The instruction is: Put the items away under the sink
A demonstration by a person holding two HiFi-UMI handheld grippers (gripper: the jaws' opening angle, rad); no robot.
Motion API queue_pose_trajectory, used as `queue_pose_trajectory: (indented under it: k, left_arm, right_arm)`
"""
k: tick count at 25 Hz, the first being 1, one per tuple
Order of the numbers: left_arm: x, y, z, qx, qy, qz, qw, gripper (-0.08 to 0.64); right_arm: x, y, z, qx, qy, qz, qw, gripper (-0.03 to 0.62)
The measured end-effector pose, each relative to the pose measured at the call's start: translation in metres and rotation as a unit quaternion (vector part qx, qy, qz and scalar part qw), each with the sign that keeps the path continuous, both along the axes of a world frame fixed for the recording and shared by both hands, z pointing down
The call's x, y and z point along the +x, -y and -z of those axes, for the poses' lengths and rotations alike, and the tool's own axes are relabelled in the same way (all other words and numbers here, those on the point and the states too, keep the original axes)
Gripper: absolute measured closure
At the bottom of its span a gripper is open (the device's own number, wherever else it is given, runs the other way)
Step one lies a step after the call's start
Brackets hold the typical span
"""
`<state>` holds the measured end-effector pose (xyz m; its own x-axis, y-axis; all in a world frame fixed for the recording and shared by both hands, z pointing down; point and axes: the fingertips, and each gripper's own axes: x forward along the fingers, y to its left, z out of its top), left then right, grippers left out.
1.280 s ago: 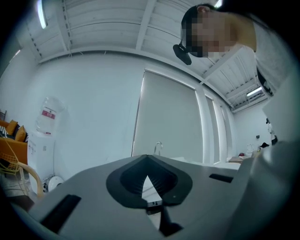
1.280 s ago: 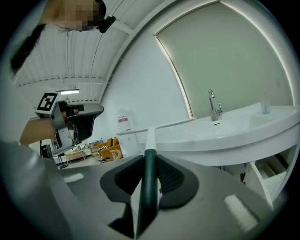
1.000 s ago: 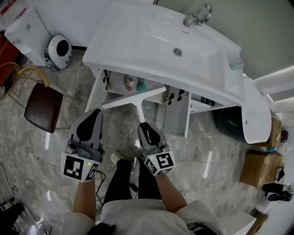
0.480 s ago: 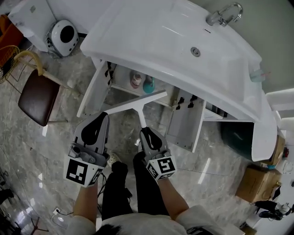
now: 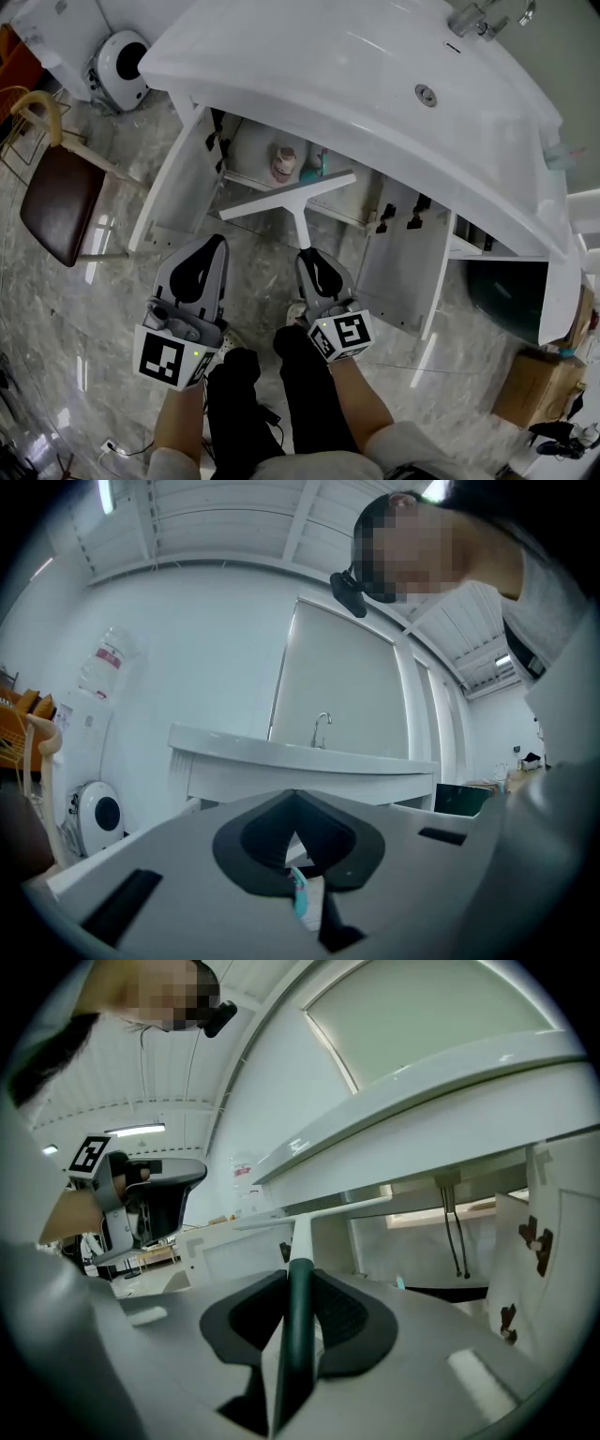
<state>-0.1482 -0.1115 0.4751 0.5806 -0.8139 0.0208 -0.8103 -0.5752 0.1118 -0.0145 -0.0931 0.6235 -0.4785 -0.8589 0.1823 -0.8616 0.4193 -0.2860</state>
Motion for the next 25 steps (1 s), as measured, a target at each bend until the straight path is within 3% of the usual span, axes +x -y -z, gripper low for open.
queue_pose_trajectory:
  k: [14, 17, 22, 25]
  left_arm:
    - [-0.016, 0.04, -0.157, 0.01, 0.002, -0.014, 0.9998, 0.56]
    - [-0.019, 0.052, -0.178, 0.046, -0.004, -0.016, 0.9988, 0.56]
    - [-0.024, 0.065, -0.217, 0.065, 0.003, -0.015, 0.9978, 0.56]
    - [-0.024, 0.07, -0.23, 0.099, 0.001, -0.021, 0.9949, 0.56]
  right_arm:
    - [-0.012, 0.069, -0.094, 0.103, 0.003, 0.004, 0.995, 0.492]
    - [-0.018, 0.084, -0.112, 0.13, 0.008, 0.016, 0.991, 0.492]
    - [-0.033, 0.107, -0.137, 0.174, 0.02, 0.037, 0.984, 0.492]
    - [-0.041, 0.118, -0.15, 0.193, 0.025, 0.05, 0.98, 0.492]
